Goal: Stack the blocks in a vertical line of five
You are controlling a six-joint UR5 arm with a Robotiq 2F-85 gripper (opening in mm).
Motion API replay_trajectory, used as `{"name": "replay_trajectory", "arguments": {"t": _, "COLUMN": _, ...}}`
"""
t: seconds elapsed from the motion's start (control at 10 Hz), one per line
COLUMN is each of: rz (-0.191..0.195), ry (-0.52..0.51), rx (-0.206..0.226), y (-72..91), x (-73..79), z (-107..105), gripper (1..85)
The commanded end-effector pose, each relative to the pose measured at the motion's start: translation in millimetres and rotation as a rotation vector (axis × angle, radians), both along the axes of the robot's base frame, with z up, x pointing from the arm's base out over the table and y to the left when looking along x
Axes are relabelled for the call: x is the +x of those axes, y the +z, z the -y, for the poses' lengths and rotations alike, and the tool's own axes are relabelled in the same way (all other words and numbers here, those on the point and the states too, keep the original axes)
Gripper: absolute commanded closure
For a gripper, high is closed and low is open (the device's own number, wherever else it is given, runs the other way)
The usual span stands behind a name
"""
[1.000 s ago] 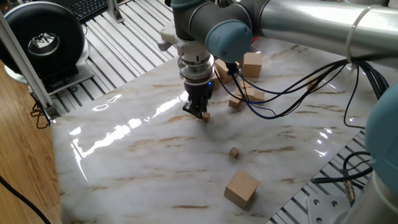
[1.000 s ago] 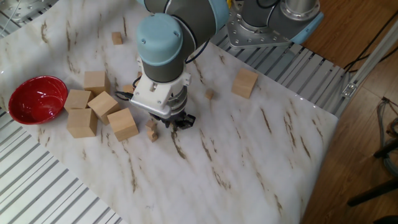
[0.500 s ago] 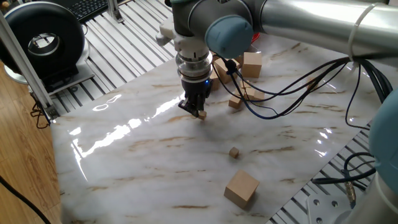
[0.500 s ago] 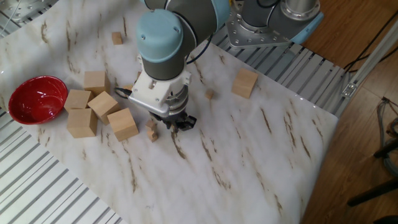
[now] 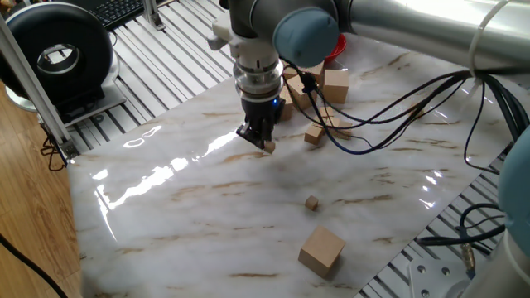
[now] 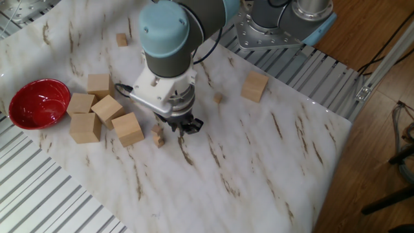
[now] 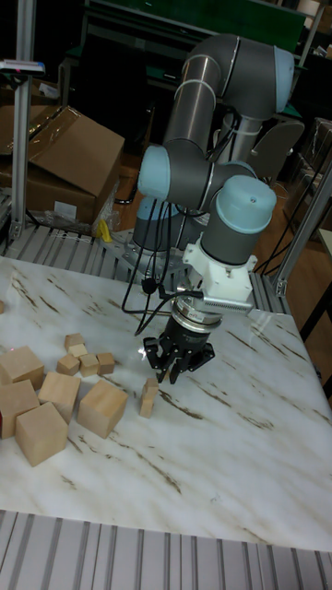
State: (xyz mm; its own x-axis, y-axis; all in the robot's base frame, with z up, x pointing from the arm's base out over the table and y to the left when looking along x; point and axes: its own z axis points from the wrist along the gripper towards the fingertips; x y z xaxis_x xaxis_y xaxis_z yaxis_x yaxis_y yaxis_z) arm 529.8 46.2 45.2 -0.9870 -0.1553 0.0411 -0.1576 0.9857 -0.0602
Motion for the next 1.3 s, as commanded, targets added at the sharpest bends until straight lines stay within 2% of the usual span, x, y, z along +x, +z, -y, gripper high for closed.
{"name": "replay_trajectory", "arguments": {"t": 0.0, "rz": 0.027, "ry": -0.021, "rx": -0.032, "y": 20.0, "x": 12.3, "z": 8, "gripper": 64.7}}
{"name": "replay_trajectory", "arguments": {"t": 0.1, "rz": 0.025, "ry": -0.038, "rx": -0.026, "y": 28.9, "x": 15.8, "z": 6, "gripper": 65.3}}
{"name": "replay_trajectory", "arguments": {"t": 0.2, "rz": 0.018, "ry": -0.072, "rx": 0.005, "y": 34.2, "x": 15.6, "z": -4, "gripper": 67.3}}
{"name": "replay_trajectory", "arguments": {"t": 0.4, "rz": 0.004, "ry": -0.084, "rx": 0.017, "y": 38.0, "x": 13.8, "z": -9, "gripper": 68.0}}
{"name": "replay_trajectory", "arguments": {"t": 0.5, "rz": -0.001, "ry": -0.091, "rx": 0.015, "y": 42.4, "x": 17.2, "z": -9, "gripper": 68.7}}
{"name": "replay_trajectory", "arguments": {"t": 0.6, "rz": -0.001, "ry": -0.104, "rx": -0.010, "y": 49.9, "x": 25.2, "z": 0, "gripper": 74.0}}
{"name": "replay_trajectory", "arguments": {"t": 0.7, "rz": 0.000, "ry": -0.120, "rx": -0.025, "y": 58.6, "x": 34.6, "z": 5, "gripper": 83.3}}
{"name": "replay_trajectory", "arguments": {"t": 0.9, "rz": -0.030, "ry": -0.127, "rx": -0.016, "y": 71.9, "x": 39.1, "z": 7, "gripper": 84.7}}
{"name": "replay_trajectory", "arguments": {"t": 1.0, "rz": -0.042, "ry": -0.126, "rx": -0.012, "y": 73.9, "x": 38.0, "z": 8, "gripper": 84.3}}
{"name": "replay_trajectory", "arguments": {"t": 1.2, "rz": -0.044, "ry": -0.125, "rx": -0.008, "y": 73.3, "x": 43.0, "z": 12, "gripper": 84.3}}
